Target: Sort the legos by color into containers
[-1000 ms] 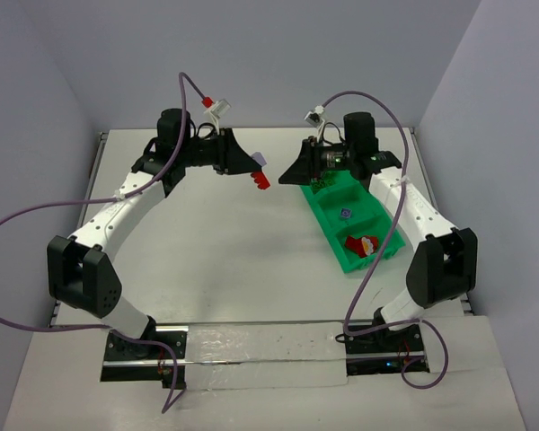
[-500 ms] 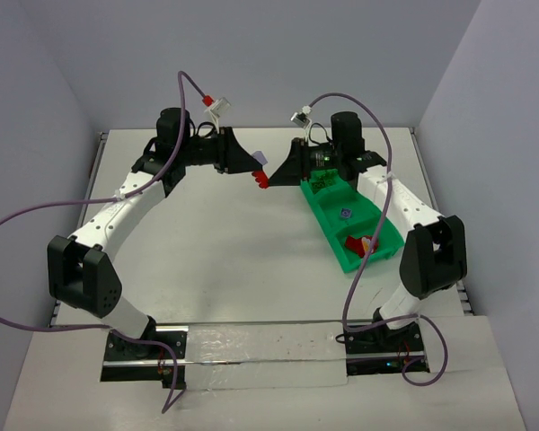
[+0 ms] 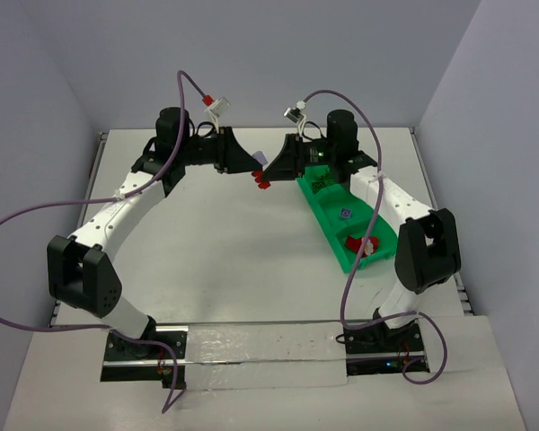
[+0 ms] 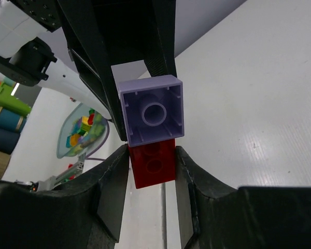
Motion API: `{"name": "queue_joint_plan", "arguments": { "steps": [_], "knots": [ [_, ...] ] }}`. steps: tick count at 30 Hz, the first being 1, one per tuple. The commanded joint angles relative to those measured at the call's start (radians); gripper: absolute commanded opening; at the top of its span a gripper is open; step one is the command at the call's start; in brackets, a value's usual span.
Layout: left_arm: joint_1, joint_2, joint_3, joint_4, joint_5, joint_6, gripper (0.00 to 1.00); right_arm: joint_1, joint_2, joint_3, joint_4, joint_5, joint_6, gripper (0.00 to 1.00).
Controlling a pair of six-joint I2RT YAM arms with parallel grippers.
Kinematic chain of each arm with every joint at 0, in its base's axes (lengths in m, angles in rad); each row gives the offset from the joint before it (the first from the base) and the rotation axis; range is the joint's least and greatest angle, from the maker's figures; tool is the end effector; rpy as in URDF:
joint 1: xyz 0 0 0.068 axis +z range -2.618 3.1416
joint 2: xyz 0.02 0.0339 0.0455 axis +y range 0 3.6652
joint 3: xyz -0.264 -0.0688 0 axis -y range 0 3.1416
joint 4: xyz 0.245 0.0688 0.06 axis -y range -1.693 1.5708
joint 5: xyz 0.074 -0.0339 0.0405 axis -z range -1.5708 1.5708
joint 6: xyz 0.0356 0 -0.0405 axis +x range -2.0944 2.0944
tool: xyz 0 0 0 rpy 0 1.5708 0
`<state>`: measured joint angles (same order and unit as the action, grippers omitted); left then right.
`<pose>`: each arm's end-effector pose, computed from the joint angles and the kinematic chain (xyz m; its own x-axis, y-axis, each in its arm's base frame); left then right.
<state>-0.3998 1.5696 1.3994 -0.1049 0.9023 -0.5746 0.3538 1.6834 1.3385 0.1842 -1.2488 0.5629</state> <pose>0.3242 -0.1673 0.3690 -0.7193 -0.0618 -0.6920 0.6505 0.2899 -0.7020 0.3492 0.1650 0.3358 -0.6542 -0.0616 -0.7538 -0.7555 0.0063 0.6551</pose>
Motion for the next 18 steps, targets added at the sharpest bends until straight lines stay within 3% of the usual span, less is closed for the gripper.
{"name": "queue_joint_plan", "arguments": {
  "steps": [1, 3, 10, 18],
  "knots": [
    [-0.008, -0.008, 0.02, 0.047, 0.015, 0.004, 0.0, 0.018, 0.016, 0.0, 0.105, -0.038, 0.075, 0.31],
    [-0.008, -0.01, 0.021, 0.046, 0.015, 0.006, 0.0, 0.019, 0.021, 0.001, 0.104, -0.045, 0.082, 0.3],
    [-0.008, -0.007, 0.033, 0.041, 0.012, 0.013, 0.0, 0.025, 0.028, 0.01, 0.074, -0.045, 0.065, 0.54],
    [-0.008, -0.006, 0.046, 0.027, 0.008, 0.023, 0.0, 0.025, 0.042, -0.006, 0.059, -0.034, 0.053, 0.56]
  ]
}}
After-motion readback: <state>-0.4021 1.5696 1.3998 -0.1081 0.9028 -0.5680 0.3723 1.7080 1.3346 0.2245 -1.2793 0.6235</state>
